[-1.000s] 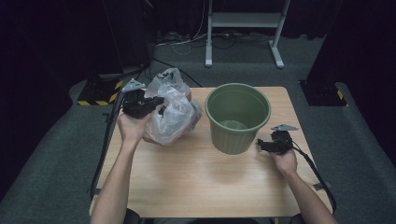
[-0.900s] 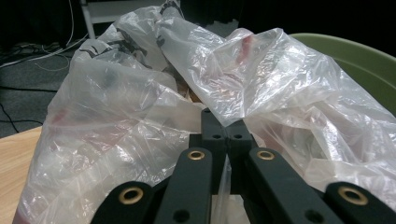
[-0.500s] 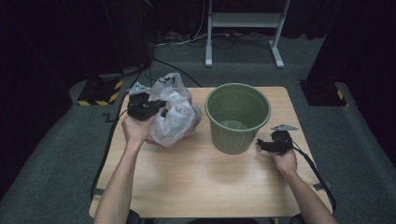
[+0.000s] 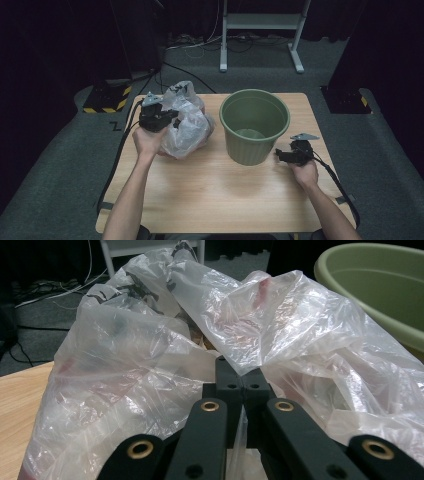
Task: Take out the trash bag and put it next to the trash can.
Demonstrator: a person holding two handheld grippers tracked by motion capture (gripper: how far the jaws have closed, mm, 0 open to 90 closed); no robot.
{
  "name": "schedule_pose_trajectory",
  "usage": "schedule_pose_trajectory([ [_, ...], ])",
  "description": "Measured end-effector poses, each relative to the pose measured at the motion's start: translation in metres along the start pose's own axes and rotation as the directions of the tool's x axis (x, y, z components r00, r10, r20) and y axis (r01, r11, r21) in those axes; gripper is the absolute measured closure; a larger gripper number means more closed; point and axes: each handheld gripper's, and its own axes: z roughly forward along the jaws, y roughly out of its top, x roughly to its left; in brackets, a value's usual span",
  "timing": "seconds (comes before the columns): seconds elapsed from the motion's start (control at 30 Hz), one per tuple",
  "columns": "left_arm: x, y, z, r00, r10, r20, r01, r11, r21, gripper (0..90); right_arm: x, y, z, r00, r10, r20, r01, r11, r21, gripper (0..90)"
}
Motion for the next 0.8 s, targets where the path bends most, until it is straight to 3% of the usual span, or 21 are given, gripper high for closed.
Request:
schedule_pose_trajectory([
  [0.33, -0.004, -0.013, 0.013, 0.9993, 0.036, -0.014, -0.036, 0.999, 0.025, 89.7, 0.0, 0.0, 0.0, 1.0, -0.002, 0.002, 0.002, 1.0, -0.001, 18.5],
  [0.6, -0.002, -0.028, 0.022, 0.9997, 0.023, -0.012, -0.022, 0.9993, 0.029, 89.5, 0.0, 0.0, 0.0, 1.0, -0.002, 0.003, 0.002, 1.0, 0.001, 18.4],
  [0.8, 0.0, -0.04, 0.029, 0.9999, 0.013, -0.004, -0.013, 0.9982, 0.058, 89.2, 0.0, 0.0, 0.0, 1.0, -0.002, 0.003, 0.002, 1.0, 0.001, 18.4],
])
